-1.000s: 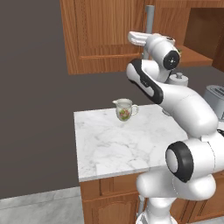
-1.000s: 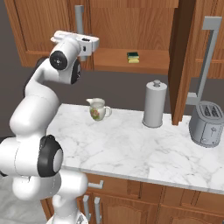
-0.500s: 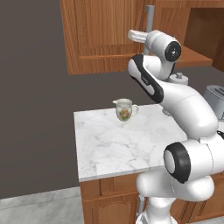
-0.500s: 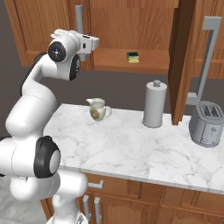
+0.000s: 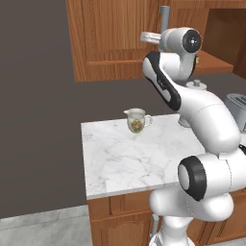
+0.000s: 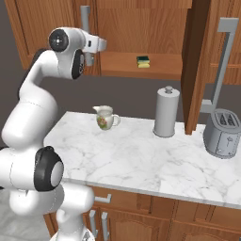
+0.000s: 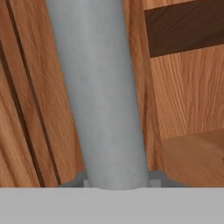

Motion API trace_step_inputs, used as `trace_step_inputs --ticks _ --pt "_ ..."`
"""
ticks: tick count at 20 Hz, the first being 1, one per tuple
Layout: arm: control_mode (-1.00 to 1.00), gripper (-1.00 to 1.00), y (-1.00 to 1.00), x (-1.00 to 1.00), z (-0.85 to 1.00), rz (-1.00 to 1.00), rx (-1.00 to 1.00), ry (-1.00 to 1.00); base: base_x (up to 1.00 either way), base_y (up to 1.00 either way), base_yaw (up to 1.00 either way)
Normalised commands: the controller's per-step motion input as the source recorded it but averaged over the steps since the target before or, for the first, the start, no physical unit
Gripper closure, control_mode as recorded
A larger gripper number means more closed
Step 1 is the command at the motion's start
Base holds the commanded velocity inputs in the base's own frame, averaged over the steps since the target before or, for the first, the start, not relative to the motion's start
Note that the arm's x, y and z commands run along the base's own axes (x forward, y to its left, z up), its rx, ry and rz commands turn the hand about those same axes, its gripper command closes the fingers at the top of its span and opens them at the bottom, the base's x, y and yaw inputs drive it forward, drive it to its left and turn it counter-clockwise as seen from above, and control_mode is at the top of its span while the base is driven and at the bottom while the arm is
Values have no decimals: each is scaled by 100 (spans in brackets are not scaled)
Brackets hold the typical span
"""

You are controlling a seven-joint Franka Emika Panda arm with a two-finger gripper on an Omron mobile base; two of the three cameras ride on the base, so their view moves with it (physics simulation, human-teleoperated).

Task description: Pick the sponge and sponge from the cabinet and place them on the counter.

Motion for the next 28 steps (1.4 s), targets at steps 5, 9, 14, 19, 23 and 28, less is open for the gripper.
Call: trace_step_inputs --ticks 5,9,14,19,23,28 --pt "-100 100 17 27 -39 0 0 13 0 0 0" --pt "-100 100 22 4 -44 0 0 5 0 0 0" --pt "-100 100 40 -3 -51 0 -1 1 0 0 0" --pt "-100 100 47 -14 -49 0 -2 0 0 0 0" --pt "-100 100 53 -18 -48 0 -3 0 0 0 0" --pt "-100 100 60 -26 -48 0 -1 1 0 0 0"
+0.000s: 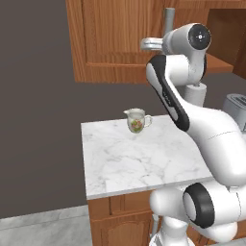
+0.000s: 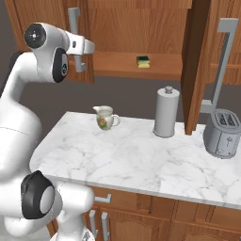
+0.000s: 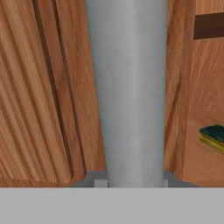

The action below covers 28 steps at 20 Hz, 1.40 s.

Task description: Pick the sponge and sponge from the cabinet and place them on the counter.

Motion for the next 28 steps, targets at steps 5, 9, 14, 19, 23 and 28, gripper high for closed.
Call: trace_step_inputs --ticks 5,9,14,19,23,28 --pt "-100 100 68 -26 -48 -1 0 3 0 0 0" --pt "-100 100 75 -24 -48 -3 0 5 0 0 0" --pt "-100 100 78 -21 -50 -4 0 6 0 0 0" --pt "-100 100 80 -15 -55 -5 0 7 0 0 0" --pt "-100 100 74 -14 -53 -4 0 7 0 0 0" --pt "-100 100 62 -9 -51 -4 0 7 0 0 0"
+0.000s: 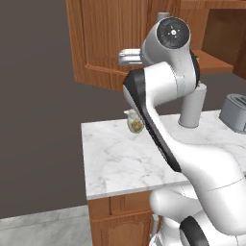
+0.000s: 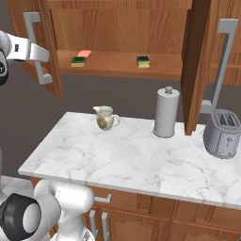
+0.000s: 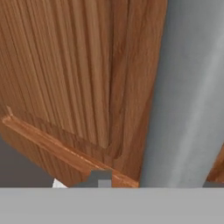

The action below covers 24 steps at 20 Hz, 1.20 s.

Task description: Pick the sponge and sponge from the cabinet and place them on the counter.

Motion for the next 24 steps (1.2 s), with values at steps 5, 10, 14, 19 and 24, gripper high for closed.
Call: trace_step_inputs --ticks 5,10,14,19,24 --pt "-100 100 57 -6 -51 -3 0 6 0 0 0" --pt "-100 100 56 -5 -48 -3 0 5 0 0 0" --pt "-100 100 58 -1 -47 -3 0 4 0 0 0" --pt "-100 -100 41 0 -45 -2 0 4 0 0 0" --pt "-100 -100 6 0 -22 -1 0 0 0 0 0"
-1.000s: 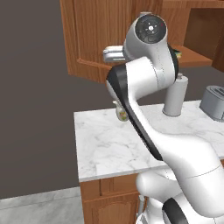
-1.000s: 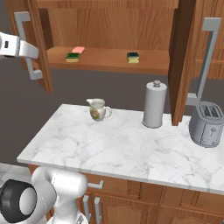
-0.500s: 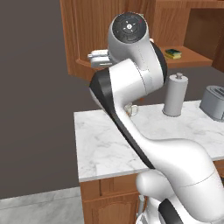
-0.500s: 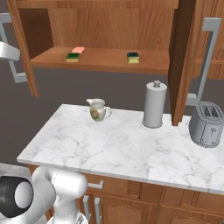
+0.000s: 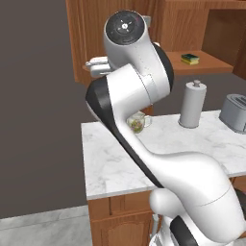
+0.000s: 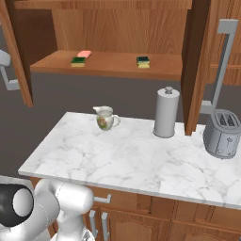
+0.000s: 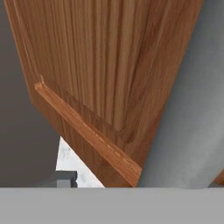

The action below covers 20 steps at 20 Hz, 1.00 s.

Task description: Pick the sponge and sponge from the cabinet and place them on the counter.

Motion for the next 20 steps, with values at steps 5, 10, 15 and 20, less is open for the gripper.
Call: trace_step_inputs --ticks 5,10,15,20 --pt "-100 -100 1 -1 -2 0 0 0 0 0 0" --pt "-100 -100 8 -16 7 0 0 -2 0 0 0" --pt "-100 -100 18 -16 15 -4 -2 -13 0 0 0" --pt "-100 -100 2 0 6 -20 -2 -3 0 0 0"
